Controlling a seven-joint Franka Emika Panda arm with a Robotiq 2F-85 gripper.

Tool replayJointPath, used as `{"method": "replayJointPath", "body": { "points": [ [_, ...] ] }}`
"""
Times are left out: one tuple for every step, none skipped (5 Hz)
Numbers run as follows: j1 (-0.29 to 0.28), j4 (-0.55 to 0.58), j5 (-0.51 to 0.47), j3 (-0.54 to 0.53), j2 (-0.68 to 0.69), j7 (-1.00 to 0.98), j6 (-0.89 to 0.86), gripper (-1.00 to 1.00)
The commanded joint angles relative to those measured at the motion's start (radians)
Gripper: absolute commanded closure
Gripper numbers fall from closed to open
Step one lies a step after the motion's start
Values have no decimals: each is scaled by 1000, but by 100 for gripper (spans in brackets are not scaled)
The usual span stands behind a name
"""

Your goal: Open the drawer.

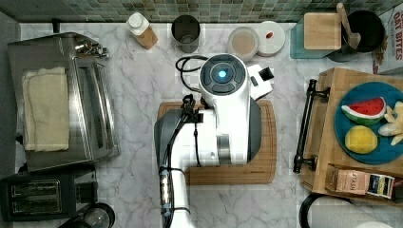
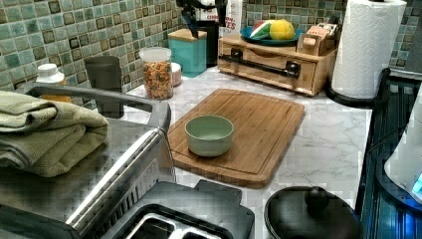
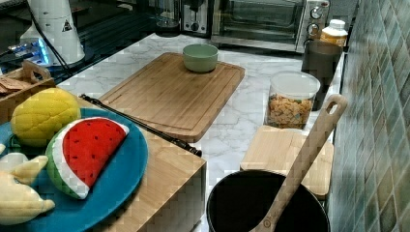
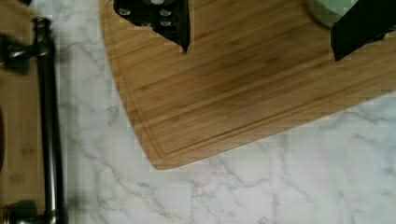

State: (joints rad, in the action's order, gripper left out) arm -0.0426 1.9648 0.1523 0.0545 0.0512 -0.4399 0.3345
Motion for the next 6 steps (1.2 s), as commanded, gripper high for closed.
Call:
{"method": "replayJointPath", "body": {
  "points": [
    [111, 52, 90, 83, 30, -210, 183, -100],
    [141, 66, 87, 104, 47, -249, 244, -100],
    [164, 37, 69, 136, 81, -312, 254, -100],
    [252, 15, 54, 97, 116, -363, 283, -100],
    [252, 3, 36, 134, 153, -388, 316, -100],
    [316, -4, 65, 88, 175, -362, 332, -100]
  ]
}}
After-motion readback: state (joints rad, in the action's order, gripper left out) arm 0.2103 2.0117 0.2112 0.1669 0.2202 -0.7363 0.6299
